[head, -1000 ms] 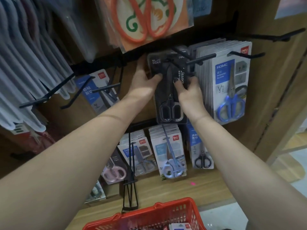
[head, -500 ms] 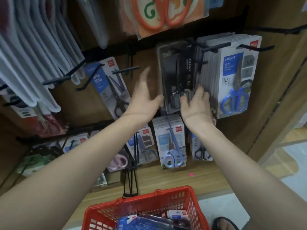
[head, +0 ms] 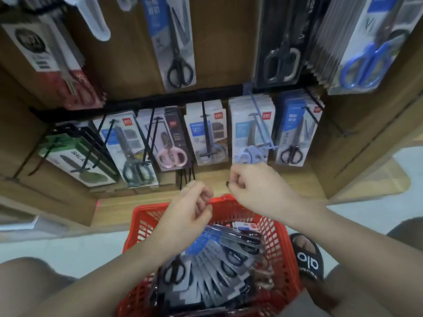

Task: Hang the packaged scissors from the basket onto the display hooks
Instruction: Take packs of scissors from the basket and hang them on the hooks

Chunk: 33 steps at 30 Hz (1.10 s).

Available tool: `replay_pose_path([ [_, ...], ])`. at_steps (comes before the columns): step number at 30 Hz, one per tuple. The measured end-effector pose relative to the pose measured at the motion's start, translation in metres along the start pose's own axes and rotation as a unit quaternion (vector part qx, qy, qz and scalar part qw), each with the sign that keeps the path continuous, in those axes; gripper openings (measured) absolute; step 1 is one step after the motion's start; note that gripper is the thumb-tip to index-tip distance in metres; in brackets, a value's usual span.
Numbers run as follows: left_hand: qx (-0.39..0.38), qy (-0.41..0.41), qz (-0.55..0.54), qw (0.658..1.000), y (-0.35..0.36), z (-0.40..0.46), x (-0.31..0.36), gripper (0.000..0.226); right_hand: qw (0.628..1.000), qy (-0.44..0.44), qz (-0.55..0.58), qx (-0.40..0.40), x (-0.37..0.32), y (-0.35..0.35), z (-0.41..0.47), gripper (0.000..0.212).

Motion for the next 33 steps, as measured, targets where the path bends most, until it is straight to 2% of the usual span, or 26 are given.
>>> replay_pose_path([
  [3,-0.095,-0.12,0.061,0.986,0.019,-0.032,-0.06,0.026,0.981,-0.025,-0.083,-0.174,0.002,0.072,-0.006,0.012],
  [5,-0.158,-0.221,0.091,0.958,0.033,-0.052,-0.1,0.029,0.95,-0.012,-0.124,-0.286,0.013,0.123,-0.009,0.025],
  [7,-0.213,-0.305,0.128,0.92,0.046,-0.066,-0.128,0.047,0.924,0.001,-0.131,-0.359,0.029,0.167,-0.01,0.04],
  [9,-0.24,-0.355,0.136,0.894,0.058,-0.073,-0.142,0.055,0.916,0.032,-0.118,-0.381,0.043,0.2,-0.01,0.05],
  [13,-0.245,-0.383,0.122,0.882,0.082,-0.082,-0.156,0.064,0.922,0.13,-0.05,-0.362,0.07,0.241,-0.009,0.071],
  [16,-0.282,-0.38,0.152,0.868,0.095,-0.088,-0.163,0.081,0.911,0.18,-0.009,-0.371,0.087,0.259,-0.012,0.073],
  [20,-0.354,-0.382,0.207,0.828,0.105,-0.094,-0.169,0.105,0.905,0.201,0.02,-0.375,0.094,0.272,-0.012,0.07],
  [23,-0.333,-0.368,0.223,0.839,0.106,-0.097,-0.171,0.1,0.903,0.206,0.037,-0.376,0.097,0.278,-0.012,0.06],
  [25,-0.298,-0.374,0.187,0.858,0.106,-0.096,-0.174,0.094,0.901,0.212,0.063,-0.374,0.101,0.279,-0.012,0.037],
  [27,-0.242,-0.403,0.103,0.877,0.105,-0.092,-0.178,0.091,0.896,0.216,0.091,-0.376,0.107,0.283,-0.013,0.014],
  [29,-0.171,-0.43,0.007,0.886,0.1,-0.087,-0.182,0.084,0.889,0.22,0.123,-0.382,0.111,0.286,-0.015,0.013],
  [33,-0.057,-0.469,-0.106,0.875,0.093,-0.08,-0.188,0.068,0.875,0.239,0.157,-0.391,0.117,0.286,-0.022,0.032],
])
Point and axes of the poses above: each hand's wrist, its own z-axis towards the middle knuckle, its own y-axis out of the palm, x = y × z, the point moved 4 cm from there along z, towards the middle knuckle, and after that the axes turned 11 degrees about -z, right-handed, at the moved point
